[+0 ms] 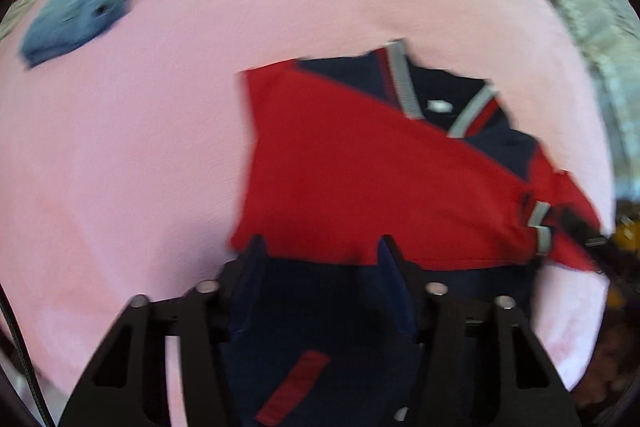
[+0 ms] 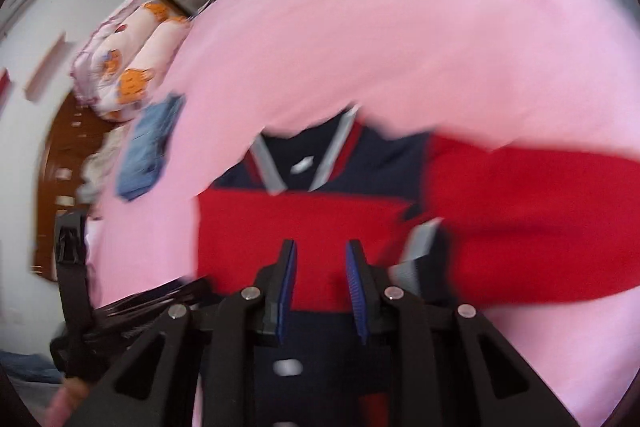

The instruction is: Fold large clothes

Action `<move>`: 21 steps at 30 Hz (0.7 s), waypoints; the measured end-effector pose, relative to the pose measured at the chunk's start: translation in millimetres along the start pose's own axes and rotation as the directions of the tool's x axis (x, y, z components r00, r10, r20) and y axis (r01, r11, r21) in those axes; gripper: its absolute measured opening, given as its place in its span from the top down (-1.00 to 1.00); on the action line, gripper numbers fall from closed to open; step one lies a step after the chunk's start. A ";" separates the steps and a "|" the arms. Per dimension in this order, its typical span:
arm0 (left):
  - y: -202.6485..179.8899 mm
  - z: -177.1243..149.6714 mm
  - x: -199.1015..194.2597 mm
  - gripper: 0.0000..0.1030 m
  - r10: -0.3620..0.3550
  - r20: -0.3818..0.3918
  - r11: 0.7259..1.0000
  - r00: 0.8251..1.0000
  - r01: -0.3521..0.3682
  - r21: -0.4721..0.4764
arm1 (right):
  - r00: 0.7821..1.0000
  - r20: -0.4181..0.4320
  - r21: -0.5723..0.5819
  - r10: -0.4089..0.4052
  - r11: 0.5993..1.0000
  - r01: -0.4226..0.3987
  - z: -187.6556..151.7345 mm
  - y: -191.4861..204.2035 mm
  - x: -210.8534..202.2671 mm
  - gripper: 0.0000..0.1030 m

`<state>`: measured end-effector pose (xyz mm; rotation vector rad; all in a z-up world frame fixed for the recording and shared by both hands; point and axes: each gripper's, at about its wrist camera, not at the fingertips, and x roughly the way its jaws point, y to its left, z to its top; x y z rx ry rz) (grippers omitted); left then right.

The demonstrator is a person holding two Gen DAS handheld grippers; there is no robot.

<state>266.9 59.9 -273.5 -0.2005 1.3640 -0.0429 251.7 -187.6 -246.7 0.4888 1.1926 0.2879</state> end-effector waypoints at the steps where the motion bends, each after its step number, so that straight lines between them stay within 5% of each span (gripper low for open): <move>1: -5.4 3.4 4.5 0.47 -0.032 -0.018 0.999 0.999 0.032 0.018 | 1.000 -0.030 0.024 0.008 1.000 -0.007 -2.1 3.5 10.5 0.69; 3: -11.5 7.1 16.1 0.81 -0.042 -0.054 0.999 0.998 0.044 0.031 | 0.997 -0.067 0.078 0.045 0.996 -0.040 -8.8 6.6 34.8 0.86; 8: -13.4 12.0 54.5 0.84 -0.107 -0.182 0.993 0.977 0.112 0.020 | 0.992 -0.129 0.109 0.008 0.994 0.006 -21.6 3.3 73.0 0.98; 12: -6.9 16.3 52.1 0.85 -0.091 -0.169 0.995 0.981 0.096 0.022 | 0.988 -0.134 0.093 -0.082 0.991 0.095 -22.6 -14.1 66.4 1.00; 15: 6.7 19.1 43.8 0.86 -0.063 -0.153 0.998 0.986 0.066 0.011 | 0.990 -0.117 0.141 -0.076 0.986 0.092 -24.5 -36.6 44.5 1.00; 19: 35.7 20.9 29.9 0.86 -0.028 -0.128 0.999 0.991 0.024 -0.033 | 0.990 -0.037 0.154 -0.135 0.978 0.139 -28.5 -53.6 15.1 1.00; 21: 46.2 20.5 26.7 0.89 -0.032 -0.126 0.998 0.992 0.025 -0.056 | 0.964 -0.026 0.149 -0.265 0.952 0.266 -27.8 -62.2 9.3 1.00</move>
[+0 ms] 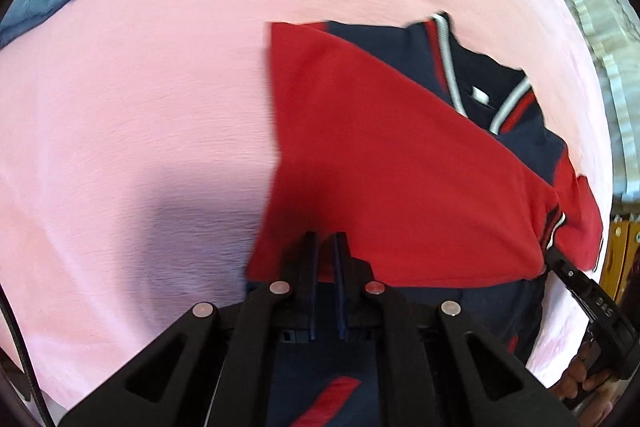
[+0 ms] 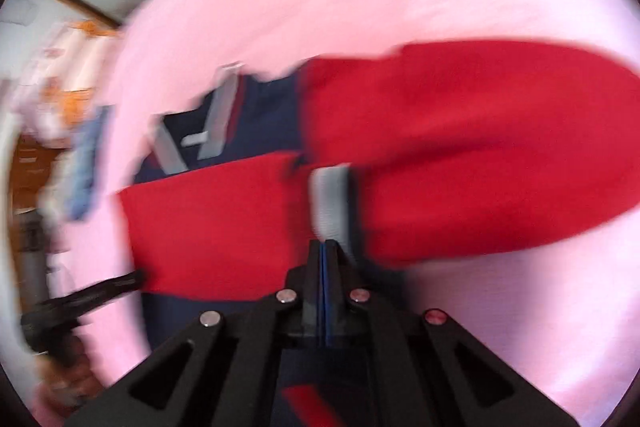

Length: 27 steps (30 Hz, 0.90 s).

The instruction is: Fold large clothes

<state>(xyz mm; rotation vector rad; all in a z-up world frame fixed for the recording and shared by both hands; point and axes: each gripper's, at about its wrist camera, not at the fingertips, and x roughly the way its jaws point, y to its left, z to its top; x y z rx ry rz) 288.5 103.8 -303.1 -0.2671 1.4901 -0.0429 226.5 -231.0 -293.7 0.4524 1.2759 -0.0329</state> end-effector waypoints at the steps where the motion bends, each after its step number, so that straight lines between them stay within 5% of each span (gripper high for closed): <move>1: 4.1 -1.0 -0.9 0.89 -0.009 0.002 1.000 1.000 0.009 -0.010 | 0.999 0.010 0.009 -0.042 0.999 0.042 3.3 -4.7 -0.1 1.00; 5: -5.5 -6.3 -3.8 0.89 0.034 0.014 0.999 0.999 -0.034 0.022 | 0.998 -0.005 0.155 0.065 0.986 -0.063 11.2 -31.6 -2.1 1.00; 10: -22.5 -6.2 -24.6 0.89 0.062 0.045 0.998 0.997 -0.064 0.028 | 0.994 0.100 -0.051 0.045 0.998 -0.040 19.5 2.7 -38.7 1.00; 14: -49.7 3.6 -38.5 0.82 0.063 0.078 0.993 0.995 -0.070 0.094 | 0.964 0.052 -0.202 0.261 0.948 -0.246 20.5 56.4 -33.3 1.00; 18: -58.9 23.5 -29.4 0.82 0.017 0.085 0.995 0.996 -0.025 0.100 | 0.939 -0.036 -0.266 0.341 0.903 -0.338 19.1 103.4 5.7 1.00; 23: -55.0 44.9 -10.0 0.82 0.008 0.136 0.997 0.991 -0.018 0.071 | 0.956 -0.092 -0.212 0.279 0.932 -0.293 24.8 118.3 62.7 1.00; 27: -43.5 62.7 -25.2 0.86 0.005 0.223 0.998 0.975 -0.018 0.058 | 0.972 -0.053 -0.145 0.227 0.962 -0.232 35.1 85.3 66.1 1.00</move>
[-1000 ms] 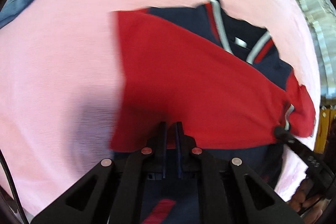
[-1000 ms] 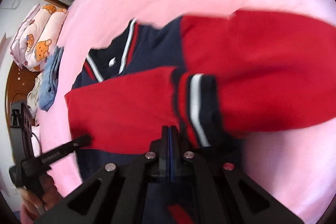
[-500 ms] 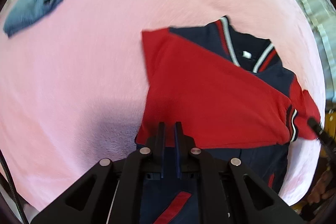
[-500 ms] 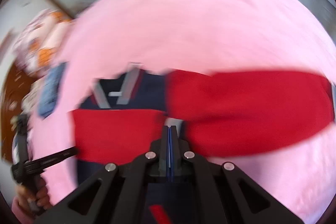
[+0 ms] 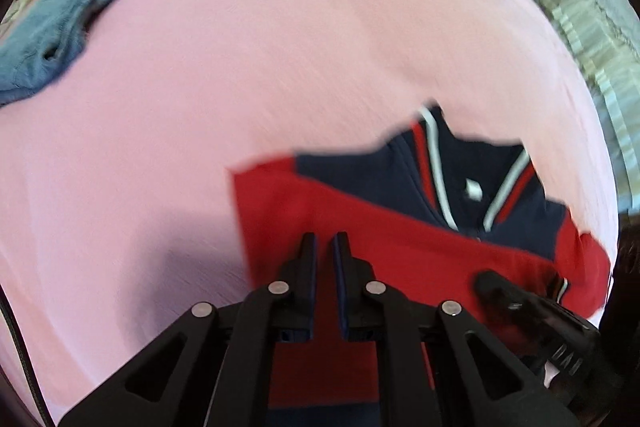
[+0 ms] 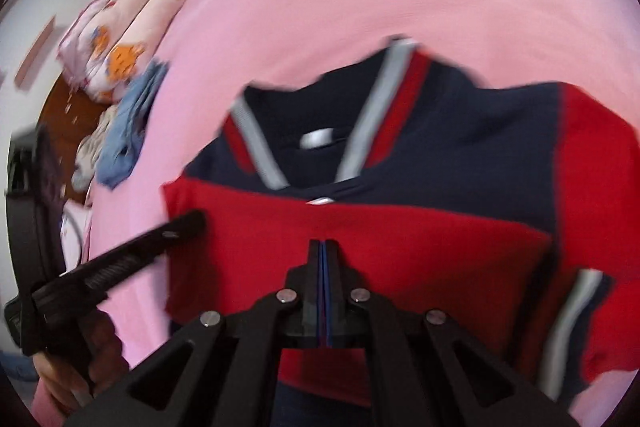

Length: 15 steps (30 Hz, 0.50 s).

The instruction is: Fold large clothes

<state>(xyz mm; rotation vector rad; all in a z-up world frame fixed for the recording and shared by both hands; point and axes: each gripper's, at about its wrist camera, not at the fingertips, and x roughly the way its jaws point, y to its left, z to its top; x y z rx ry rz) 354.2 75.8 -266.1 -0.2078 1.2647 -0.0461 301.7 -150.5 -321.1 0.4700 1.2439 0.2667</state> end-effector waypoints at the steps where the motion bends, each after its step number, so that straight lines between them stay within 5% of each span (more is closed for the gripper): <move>1: 8.1 5.5 -2.8 0.86 0.006 0.012 1.000 1.000 -0.006 -0.012 | 0.999 0.020 0.029 -0.038 0.999 0.037 0.9 -10.0 -7.5 1.00; 7: 35.1 19.9 0.1 0.92 -0.048 -0.010 0.998 0.999 0.047 -0.038 | 0.991 0.069 0.133 -0.115 0.986 0.105 -8.8 -54.2 -45.1 1.00; 15: 53.6 15.6 1.7 0.92 -0.067 0.010 0.997 0.998 0.067 -0.043 | 0.973 0.114 0.151 -0.200 0.972 0.182 -15.5 -39.9 -52.1 1.00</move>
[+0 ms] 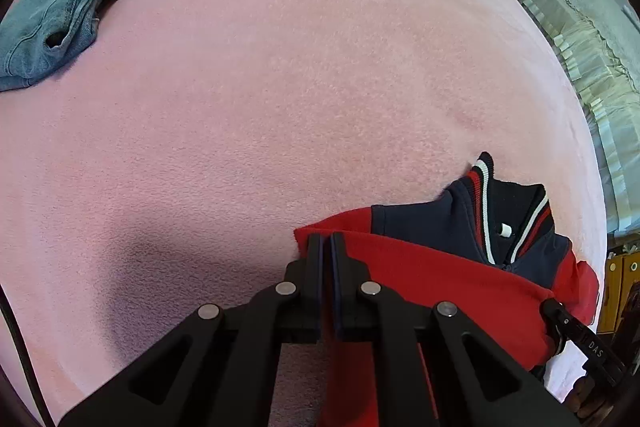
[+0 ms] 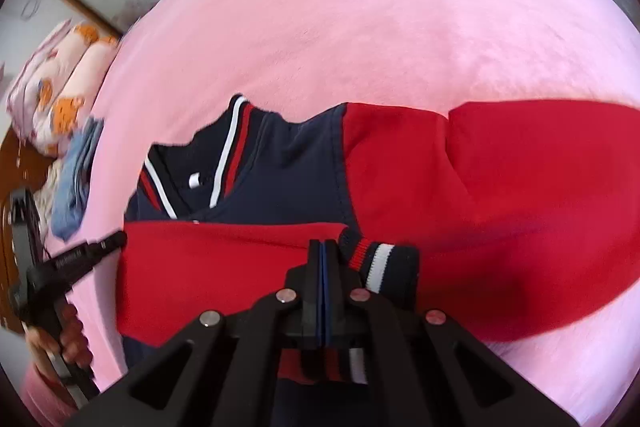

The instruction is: Fold large clothes

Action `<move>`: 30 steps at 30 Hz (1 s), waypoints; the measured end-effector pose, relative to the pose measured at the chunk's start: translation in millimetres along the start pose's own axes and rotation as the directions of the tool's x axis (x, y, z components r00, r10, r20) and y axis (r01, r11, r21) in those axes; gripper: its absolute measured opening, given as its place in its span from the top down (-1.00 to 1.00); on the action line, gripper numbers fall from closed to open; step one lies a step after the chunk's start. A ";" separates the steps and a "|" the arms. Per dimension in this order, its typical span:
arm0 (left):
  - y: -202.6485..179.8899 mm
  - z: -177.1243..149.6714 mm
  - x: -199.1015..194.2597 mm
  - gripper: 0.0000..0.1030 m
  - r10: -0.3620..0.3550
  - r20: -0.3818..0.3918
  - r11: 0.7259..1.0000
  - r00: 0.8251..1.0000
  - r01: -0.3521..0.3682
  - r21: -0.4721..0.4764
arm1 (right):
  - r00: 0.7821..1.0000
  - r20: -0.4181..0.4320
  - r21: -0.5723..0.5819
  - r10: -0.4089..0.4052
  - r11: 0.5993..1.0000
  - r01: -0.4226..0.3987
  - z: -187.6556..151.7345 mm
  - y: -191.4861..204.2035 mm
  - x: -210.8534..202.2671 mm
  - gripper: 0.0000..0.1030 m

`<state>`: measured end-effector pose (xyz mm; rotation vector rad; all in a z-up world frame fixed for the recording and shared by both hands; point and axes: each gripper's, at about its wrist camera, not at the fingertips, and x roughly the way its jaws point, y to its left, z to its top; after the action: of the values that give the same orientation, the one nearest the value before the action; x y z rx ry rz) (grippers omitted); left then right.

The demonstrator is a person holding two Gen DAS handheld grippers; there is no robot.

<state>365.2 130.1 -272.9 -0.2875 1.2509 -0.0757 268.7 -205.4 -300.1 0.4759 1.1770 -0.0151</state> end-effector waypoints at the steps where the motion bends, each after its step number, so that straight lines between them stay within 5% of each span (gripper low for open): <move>1: -0.9 1.0 -4.7 0.92 0.003 0.003 1.000 1.000 -0.003 0.012 | 1.000 0.020 0.016 0.012 1.000 -0.012 -0.7 1.2 -5.5 1.00; 7: -26.0 -15.4 -28.2 0.91 0.044 0.035 0.991 0.998 -0.048 0.128 | 0.987 0.144 -0.009 0.072 0.997 -0.072 -14.0 24.9 -56.0 1.00; 14: -29.8 -54.8 -64.9 0.45 0.044 0.015 0.995 0.999 -0.045 0.090 | 0.993 0.051 0.069 0.106 0.992 -0.110 -53.8 25.3 -64.4 0.98; 16: -29.1 -72.6 -70.5 0.07 0.063 0.016 0.993 0.998 -0.064 0.101 | 0.991 0.027 0.135 0.128 0.982 -0.130 -67.7 18.9 -63.4 0.98; 21: -55.6 -116.9 -47.7 0.02 0.082 -0.042 0.986 0.996 -0.075 0.148 | 0.979 0.012 0.331 0.204 0.923 -0.196 -99.6 -8.8 -62.2 0.97; 26: -77.6 -152.9 -44.8 -0.21 0.113 -0.081 0.981 0.990 -0.099 0.167 | 0.983 -0.013 0.344 0.182 0.924 -0.166 -116.4 -33.9 -71.4 0.95; 29: -97.9 -174.7 -46.1 -0.30 0.134 -0.094 0.974 0.987 -0.114 0.194 | 0.986 -0.032 0.343 0.164 0.928 -0.143 -120.8 -54.3 -80.3 0.73; 30: -107.7 -183.7 -45.9 -0.32 0.134 -0.114 0.974 0.984 -0.110 0.197 | 0.986 -0.038 0.344 0.161 0.929 -0.138 -121.0 -61.0 -82.9 0.52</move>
<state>188.1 4.5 -255.1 -0.0401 1.3736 -0.1083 113.5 -235.4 -283.7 0.8774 1.2041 -0.0731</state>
